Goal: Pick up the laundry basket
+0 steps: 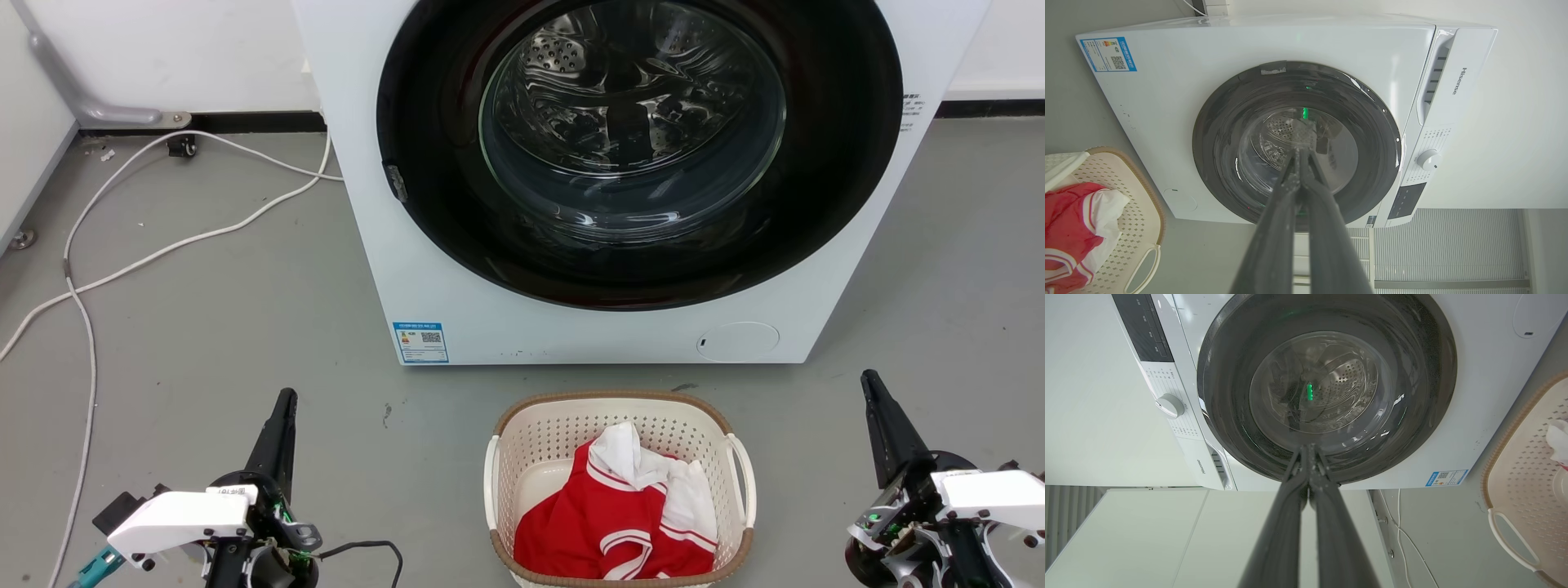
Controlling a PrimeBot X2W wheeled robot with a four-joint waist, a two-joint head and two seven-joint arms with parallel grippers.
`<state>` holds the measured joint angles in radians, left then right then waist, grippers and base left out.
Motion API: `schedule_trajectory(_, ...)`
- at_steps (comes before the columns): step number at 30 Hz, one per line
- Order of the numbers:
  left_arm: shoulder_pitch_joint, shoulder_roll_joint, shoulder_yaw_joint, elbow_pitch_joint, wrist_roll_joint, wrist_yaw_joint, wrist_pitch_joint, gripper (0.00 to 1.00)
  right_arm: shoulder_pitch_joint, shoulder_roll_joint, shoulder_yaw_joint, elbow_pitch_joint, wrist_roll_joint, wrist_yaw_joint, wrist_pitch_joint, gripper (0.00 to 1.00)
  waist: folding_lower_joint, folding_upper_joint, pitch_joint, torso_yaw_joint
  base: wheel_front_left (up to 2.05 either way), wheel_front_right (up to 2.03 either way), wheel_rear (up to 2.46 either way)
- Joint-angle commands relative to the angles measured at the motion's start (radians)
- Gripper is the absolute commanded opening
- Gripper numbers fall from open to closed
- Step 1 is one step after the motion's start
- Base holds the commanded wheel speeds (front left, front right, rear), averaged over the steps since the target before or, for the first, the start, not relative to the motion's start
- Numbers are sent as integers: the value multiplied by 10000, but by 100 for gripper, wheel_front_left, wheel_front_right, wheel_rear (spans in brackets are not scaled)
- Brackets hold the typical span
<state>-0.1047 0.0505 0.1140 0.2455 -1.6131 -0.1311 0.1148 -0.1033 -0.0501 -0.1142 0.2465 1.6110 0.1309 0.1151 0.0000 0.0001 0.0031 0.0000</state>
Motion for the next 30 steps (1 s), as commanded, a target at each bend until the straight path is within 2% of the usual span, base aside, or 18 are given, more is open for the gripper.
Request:
schedule_trajectory(1, -81, -7, 16, 3, 0, -26, 17, 0, -100, -1, -2, -35, 40, -3, 11, 0, 0, -1, 0, 0, 0, 0, 0)
schedule_trajectory(20, -81, -7, 16, 3, 0, -26, 17, 0, -100, -1, -2, -36, 40, -3, 10, 0, 0, -1, 0, 0, 0, 0, 0)
schedule_trajectory(21, 143, -25, -24, 179, 3, 6, -16, 100, 135, 13, 18, 197, -8, -2, -10, 100, 0, -1, 1, 0, 0, 0, 0)
schedule_trajectory(26, 214, -26, -5, 31, 303, 4, -264, 100, 186, 14, 47, 200, -275, -2, -259, 100, 0, -1, 7, 3, 0, 0, 0)
schedule_trajectory(30, 240, -24, 62, -151, 877, 4, -464, 100, 173, 12, 19, 103, -925, -2, -461, 100, 0, -1, 16, 7, 0, 0, 0)
